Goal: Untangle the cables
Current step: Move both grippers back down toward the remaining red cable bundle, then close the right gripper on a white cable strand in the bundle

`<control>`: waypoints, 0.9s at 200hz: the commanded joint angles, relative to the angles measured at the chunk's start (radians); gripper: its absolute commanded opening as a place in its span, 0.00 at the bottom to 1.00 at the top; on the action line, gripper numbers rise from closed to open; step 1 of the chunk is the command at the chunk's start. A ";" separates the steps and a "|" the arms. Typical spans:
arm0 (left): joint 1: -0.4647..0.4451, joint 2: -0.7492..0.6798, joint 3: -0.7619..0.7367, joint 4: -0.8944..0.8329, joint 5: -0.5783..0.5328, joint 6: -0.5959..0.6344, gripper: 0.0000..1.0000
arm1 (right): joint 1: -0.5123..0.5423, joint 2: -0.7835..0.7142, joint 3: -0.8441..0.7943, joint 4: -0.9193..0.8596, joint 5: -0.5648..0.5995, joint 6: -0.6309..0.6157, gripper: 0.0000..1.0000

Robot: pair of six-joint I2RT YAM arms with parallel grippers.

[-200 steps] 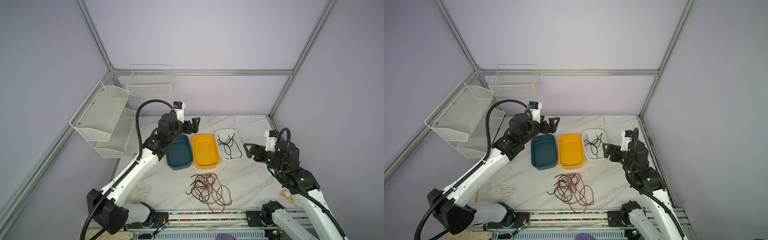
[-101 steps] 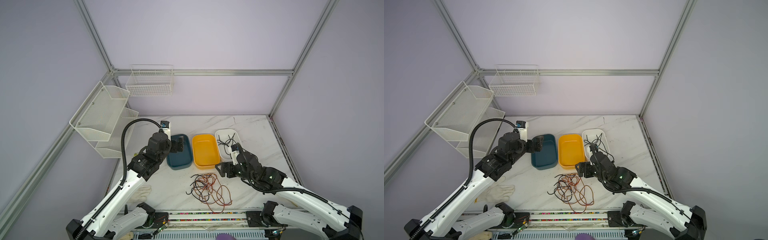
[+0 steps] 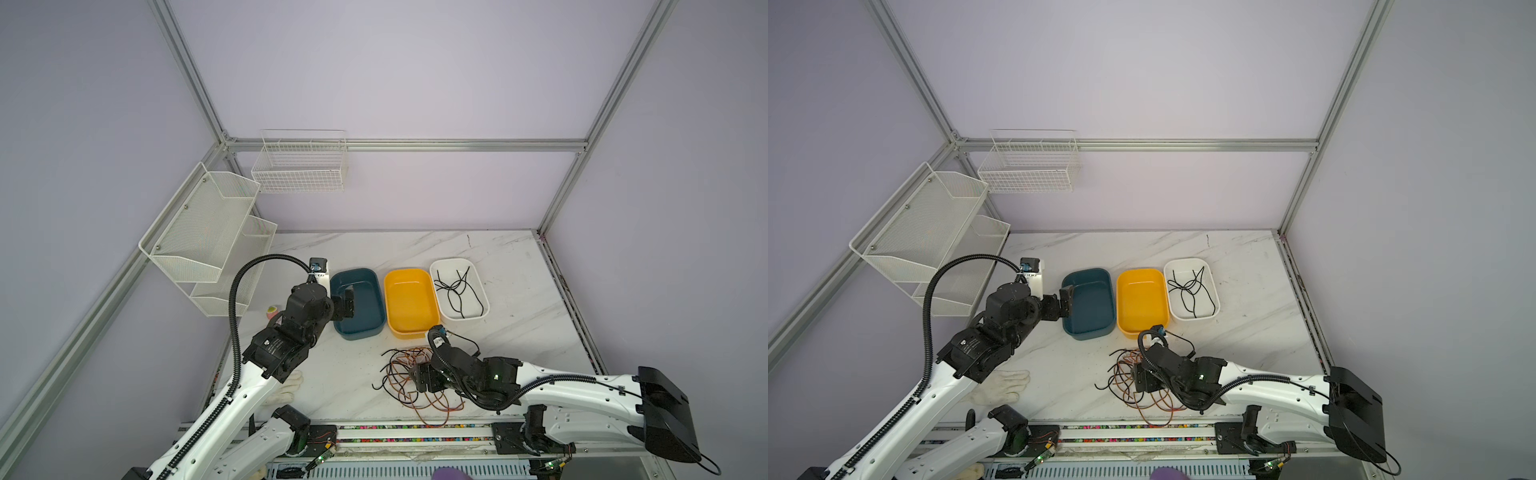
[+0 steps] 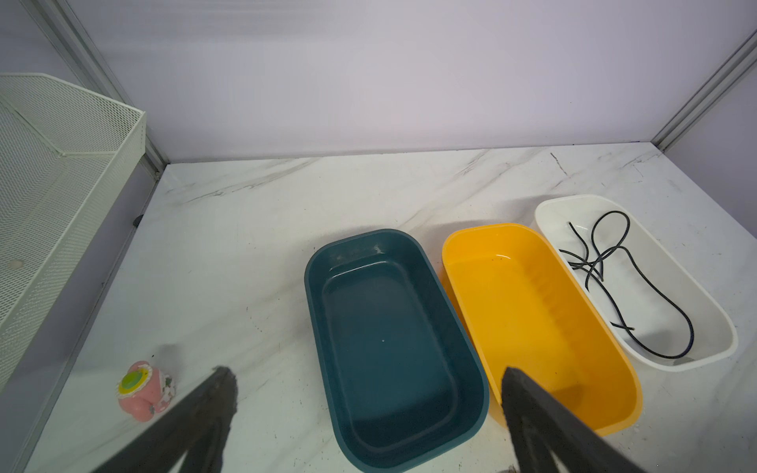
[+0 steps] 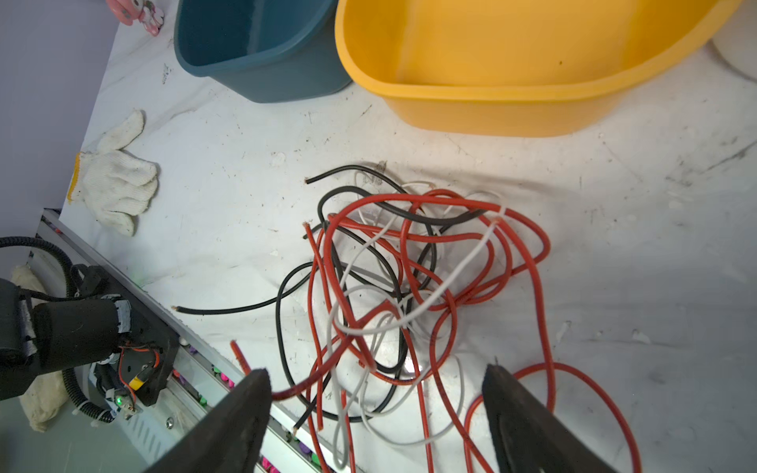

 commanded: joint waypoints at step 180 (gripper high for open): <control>-0.002 0.031 -0.026 0.027 -0.006 0.045 1.00 | -0.080 0.467 0.218 0.386 -0.041 -0.251 0.08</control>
